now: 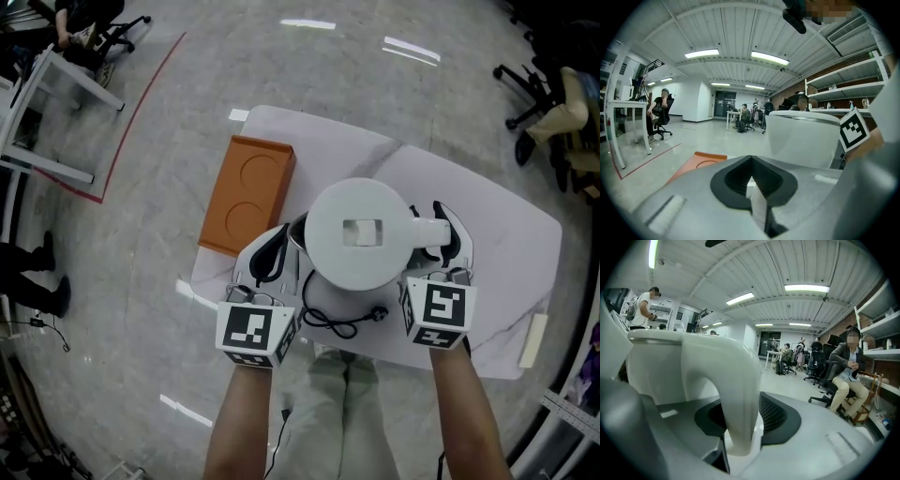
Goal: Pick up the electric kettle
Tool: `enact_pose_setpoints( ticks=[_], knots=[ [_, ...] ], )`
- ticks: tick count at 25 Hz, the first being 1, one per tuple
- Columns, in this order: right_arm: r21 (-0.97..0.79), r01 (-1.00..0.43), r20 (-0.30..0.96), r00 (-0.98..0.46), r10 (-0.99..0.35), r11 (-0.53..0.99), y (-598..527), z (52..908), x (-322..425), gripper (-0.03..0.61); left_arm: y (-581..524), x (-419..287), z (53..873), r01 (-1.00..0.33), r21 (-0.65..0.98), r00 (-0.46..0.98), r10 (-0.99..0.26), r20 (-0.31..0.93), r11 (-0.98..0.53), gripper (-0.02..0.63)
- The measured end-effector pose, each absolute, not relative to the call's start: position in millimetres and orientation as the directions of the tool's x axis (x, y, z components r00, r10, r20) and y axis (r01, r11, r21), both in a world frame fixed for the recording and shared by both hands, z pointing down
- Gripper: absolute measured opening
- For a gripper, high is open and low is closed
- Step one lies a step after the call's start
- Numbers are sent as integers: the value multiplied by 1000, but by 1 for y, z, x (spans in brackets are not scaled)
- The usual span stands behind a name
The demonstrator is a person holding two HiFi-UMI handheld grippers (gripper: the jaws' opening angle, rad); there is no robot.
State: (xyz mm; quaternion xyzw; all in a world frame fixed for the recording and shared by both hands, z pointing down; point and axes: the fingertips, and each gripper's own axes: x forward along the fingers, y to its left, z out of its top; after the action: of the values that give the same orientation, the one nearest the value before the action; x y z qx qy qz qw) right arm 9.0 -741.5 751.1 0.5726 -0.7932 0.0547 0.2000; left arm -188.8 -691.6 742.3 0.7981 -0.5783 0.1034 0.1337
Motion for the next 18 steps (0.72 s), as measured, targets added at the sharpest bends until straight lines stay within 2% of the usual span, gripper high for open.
enact_pose_setpoints(
  ticks=[3,6,18],
  knots=[
    [131,-925,349,-294,-890,357,-745,751,7,162,-699,-189,749,-951,97,308,-895,323,-293,2],
    [122,-907,342,-344,-875,404,-748,751,1,123,-706,-189,754,-951,100,310,-893,327,-294,2],
    [70,-931,323,-320,-891,359,-745,749,6,130,-712,-197,752,-956,115,293,-893,341,-270,2]
  ],
)
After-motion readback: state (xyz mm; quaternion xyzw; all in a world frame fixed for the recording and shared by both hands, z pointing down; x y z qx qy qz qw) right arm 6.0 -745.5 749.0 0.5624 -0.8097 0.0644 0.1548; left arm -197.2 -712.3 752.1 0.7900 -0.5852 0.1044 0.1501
